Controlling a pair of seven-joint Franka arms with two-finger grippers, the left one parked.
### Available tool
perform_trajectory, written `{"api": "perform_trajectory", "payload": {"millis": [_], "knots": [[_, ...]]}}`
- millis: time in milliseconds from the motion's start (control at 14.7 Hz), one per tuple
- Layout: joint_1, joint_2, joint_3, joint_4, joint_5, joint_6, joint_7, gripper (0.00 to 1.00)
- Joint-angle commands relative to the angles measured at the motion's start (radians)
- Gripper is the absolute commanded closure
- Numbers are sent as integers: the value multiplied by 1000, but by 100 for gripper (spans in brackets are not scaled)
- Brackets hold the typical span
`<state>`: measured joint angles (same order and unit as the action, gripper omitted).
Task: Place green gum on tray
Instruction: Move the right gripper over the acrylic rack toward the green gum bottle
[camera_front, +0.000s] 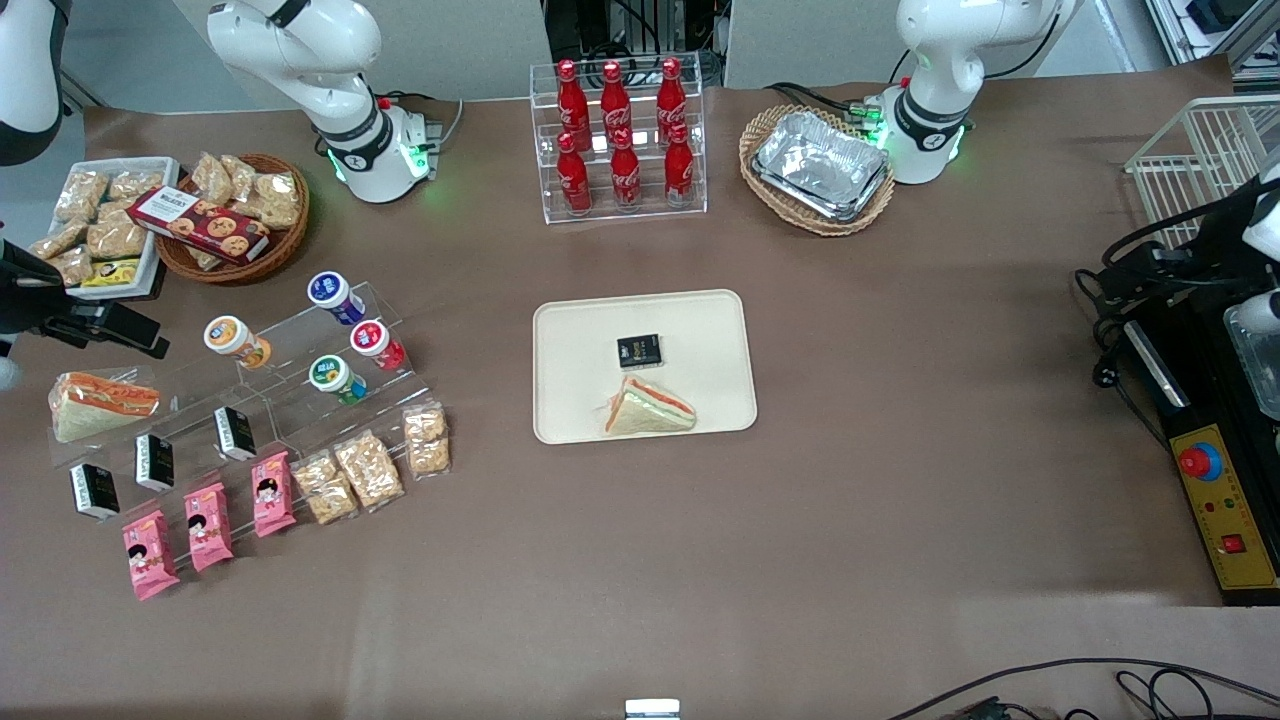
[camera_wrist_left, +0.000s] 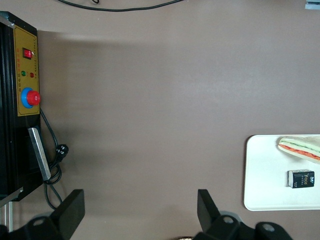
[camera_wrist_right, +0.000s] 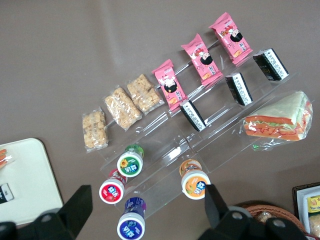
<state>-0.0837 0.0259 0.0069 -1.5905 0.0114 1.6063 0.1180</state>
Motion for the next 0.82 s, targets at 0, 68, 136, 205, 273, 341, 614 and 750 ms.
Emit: {"api": "perform_trajectory", "payload": {"millis": [0,68,136,205,273,341,614,750], "knots": [[-8,-17,-1,-19,13,20,-39,0],[-8,-15,-1,-23,16,20,-99,0],[-7,-12,-1,-22,19,21,-132,0],[-2,-12,1,-23,18,20,-136,0],[4,-12,1,-25,18,17,-136,0],[4,-11,2,-25,15,15,-138,0],[7,-18,7,-40,-10,29,-140,0],[13,-55,10,-103,19,41,-136,0]]}}
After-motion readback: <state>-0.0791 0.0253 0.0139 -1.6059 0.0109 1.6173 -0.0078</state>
